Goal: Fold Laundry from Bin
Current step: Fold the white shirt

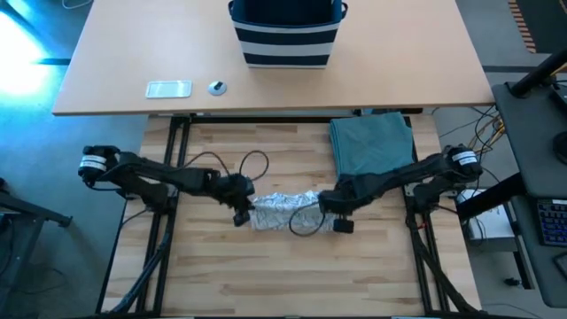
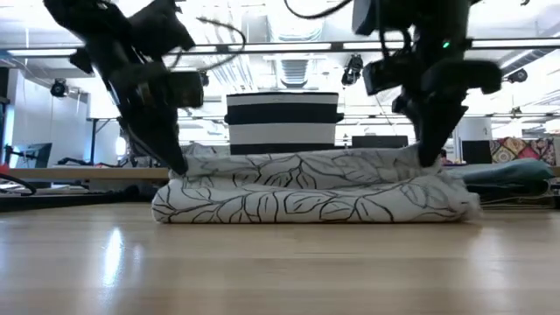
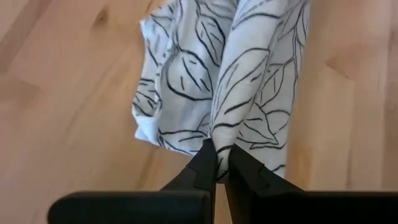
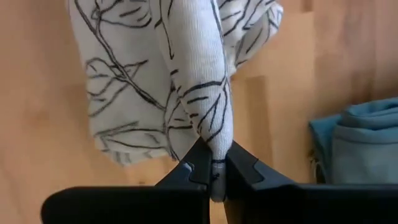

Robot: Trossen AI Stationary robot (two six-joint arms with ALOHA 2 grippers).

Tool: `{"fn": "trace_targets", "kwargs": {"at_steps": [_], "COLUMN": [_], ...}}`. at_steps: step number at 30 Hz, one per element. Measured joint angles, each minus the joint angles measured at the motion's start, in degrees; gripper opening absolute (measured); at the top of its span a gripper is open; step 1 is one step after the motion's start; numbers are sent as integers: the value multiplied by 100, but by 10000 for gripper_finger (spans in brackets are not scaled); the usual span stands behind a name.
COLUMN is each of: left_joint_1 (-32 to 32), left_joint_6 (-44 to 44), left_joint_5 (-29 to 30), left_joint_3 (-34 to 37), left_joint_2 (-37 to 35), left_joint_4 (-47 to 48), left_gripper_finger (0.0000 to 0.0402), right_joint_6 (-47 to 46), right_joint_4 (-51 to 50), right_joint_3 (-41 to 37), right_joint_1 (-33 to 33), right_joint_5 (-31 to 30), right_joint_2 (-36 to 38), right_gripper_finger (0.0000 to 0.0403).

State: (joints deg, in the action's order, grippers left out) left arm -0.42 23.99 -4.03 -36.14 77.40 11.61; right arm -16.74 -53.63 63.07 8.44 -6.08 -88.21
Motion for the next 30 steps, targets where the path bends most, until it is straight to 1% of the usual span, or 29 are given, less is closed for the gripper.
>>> {"fn": "trace_targets", "kwargs": {"at_steps": [2, 4, 8, 12, 14, 16, 19, 21, 23, 26, 28, 30], "left_joint_1": [285, 508, 816, 1021, 1114, 1208, 1371, 1457, 1484, 1418, 1257, 1009], "left_joint_6": [-158, -305, -561, -745, -802, -863, -885, -960, -1000, -999, -1003, -996], "left_joint_5": [-309, -484, -509, -475, -456, -451, -445, -412, -385, -515, -871, -1103], "left_joint_3": [13, 17, -53, -166, -210, -304, -460, -592, -704, -727, -649, -442], "left_joint_2": [101, 210, 463, 699, 747, 720, 541, 384, 221, 41, 25, 89], "left_joint_4": [-27, -113, -261, -275, -233, -173, 178, 367, 543, 442, 103, -372], "left_gripper_finger": [0, 0, 0, 5, 18, 39, 78, 105, 131, 162, 172, 173], "right_joint_6": [33, 123, 341, 392, 365, 312, 194, 15, -258, -610, -855, -1008], "right_joint_4": [141, 166, 284, 357, 322, 238, 149, 217, 590, 1661, 2543, 3122], "right_joint_3": [-81, -132, -136, -137, -137, -124, 22, 133, 188, 84, -70, -159], "right_joint_1": [-217, -416, -725, -956, -1039, -1066, -1059, -1059, -1060, -1062, -1055, -1066], "right_joint_5": [1, 4, -31, -148, -176, -387, -773, -800, -600, 131, 468, 655], "right_joint_2": [5, 2, -38, -53, -67, -65, 35, 137, 207, 198, 55, -205], "right_gripper_finger": [9, 10, 24, 55, 78, 100, 125, 135, 140, 133, 119, 97]}}
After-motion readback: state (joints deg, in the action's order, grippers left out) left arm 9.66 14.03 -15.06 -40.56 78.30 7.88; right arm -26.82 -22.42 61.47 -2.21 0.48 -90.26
